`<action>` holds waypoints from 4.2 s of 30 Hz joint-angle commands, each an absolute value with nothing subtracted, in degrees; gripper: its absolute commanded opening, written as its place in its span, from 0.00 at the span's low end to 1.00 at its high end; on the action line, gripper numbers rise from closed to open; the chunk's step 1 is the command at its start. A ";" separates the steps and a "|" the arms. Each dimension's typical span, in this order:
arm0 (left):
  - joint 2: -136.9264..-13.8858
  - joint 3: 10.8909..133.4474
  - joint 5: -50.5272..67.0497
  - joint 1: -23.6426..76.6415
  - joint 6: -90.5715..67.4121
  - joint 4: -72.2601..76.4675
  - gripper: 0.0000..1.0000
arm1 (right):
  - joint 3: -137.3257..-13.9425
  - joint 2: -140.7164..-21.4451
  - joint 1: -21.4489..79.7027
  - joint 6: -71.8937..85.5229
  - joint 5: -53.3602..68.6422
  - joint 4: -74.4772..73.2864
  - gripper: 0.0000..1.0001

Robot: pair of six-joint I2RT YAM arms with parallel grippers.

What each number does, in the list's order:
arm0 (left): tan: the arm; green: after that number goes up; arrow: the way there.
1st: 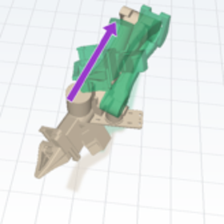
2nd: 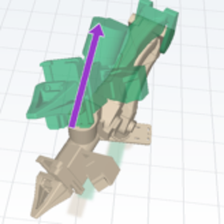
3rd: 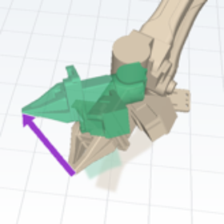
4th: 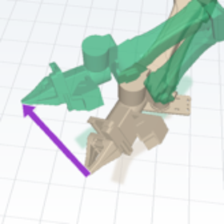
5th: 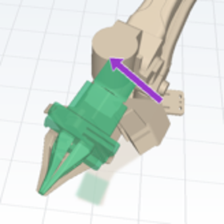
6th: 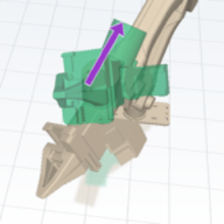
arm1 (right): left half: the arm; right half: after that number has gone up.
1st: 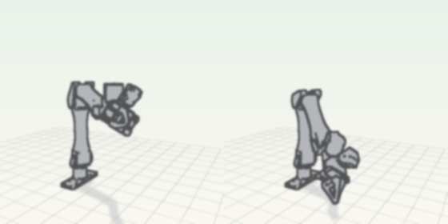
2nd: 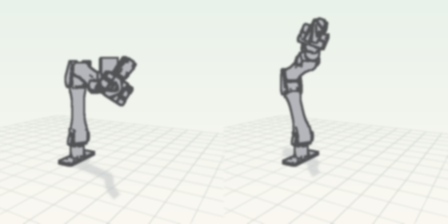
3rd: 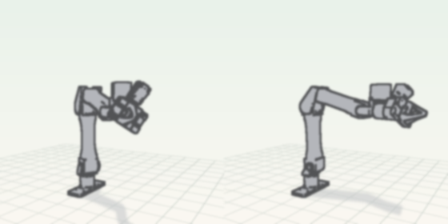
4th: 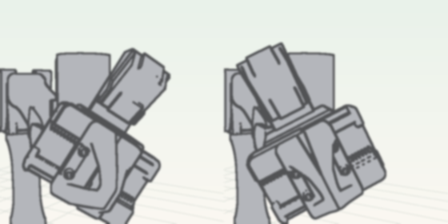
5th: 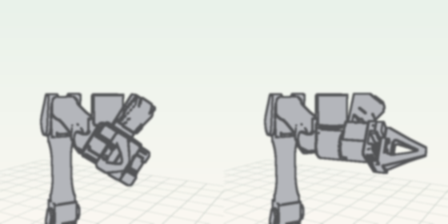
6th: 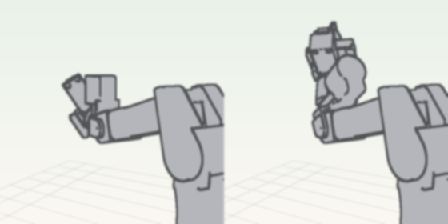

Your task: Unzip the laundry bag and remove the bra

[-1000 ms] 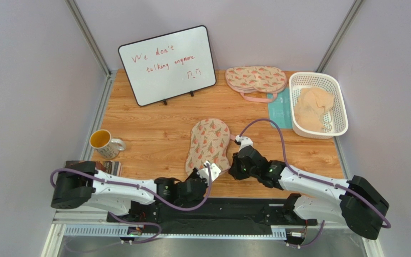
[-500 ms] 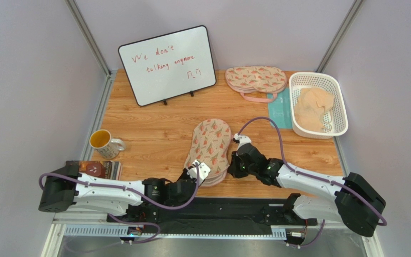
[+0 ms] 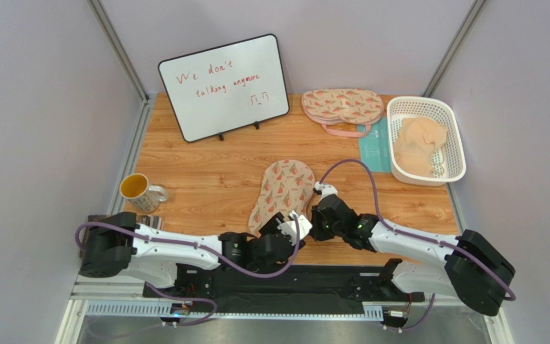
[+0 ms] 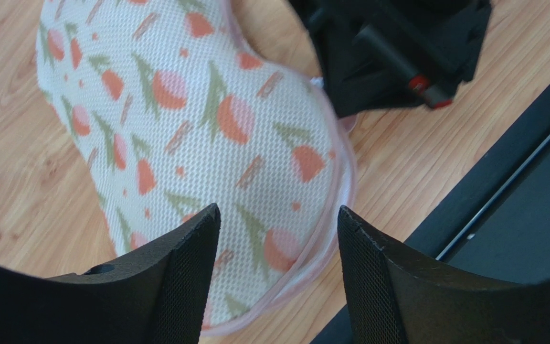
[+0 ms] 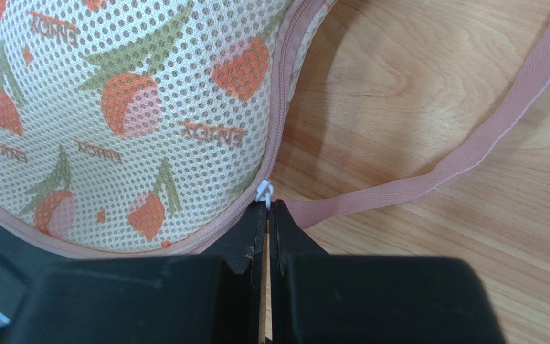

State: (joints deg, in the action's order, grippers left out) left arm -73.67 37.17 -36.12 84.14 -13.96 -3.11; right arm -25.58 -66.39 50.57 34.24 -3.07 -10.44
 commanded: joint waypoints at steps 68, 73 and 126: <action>-57.48 28.91 -40.52 84.46 -23.99 -20.57 0.45 | -27.77 -63.46 50.36 32.61 -6.42 -13.27 0.00; -58.97 32.42 -39.38 84.55 -22.59 -20.39 0.78 | -27.60 -63.72 50.36 32.70 -6.15 -13.01 0.00; -95.28 39.99 -41.48 81.91 -10.54 9.23 0.02 | -25.14 -61.70 50.36 34.19 -2.90 -10.28 0.00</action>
State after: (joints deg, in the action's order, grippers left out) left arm -94.89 40.93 -40.62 82.02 -8.84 8.91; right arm -25.12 -62.19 50.54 33.61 -2.90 -12.53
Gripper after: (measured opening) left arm 0.118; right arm 0.006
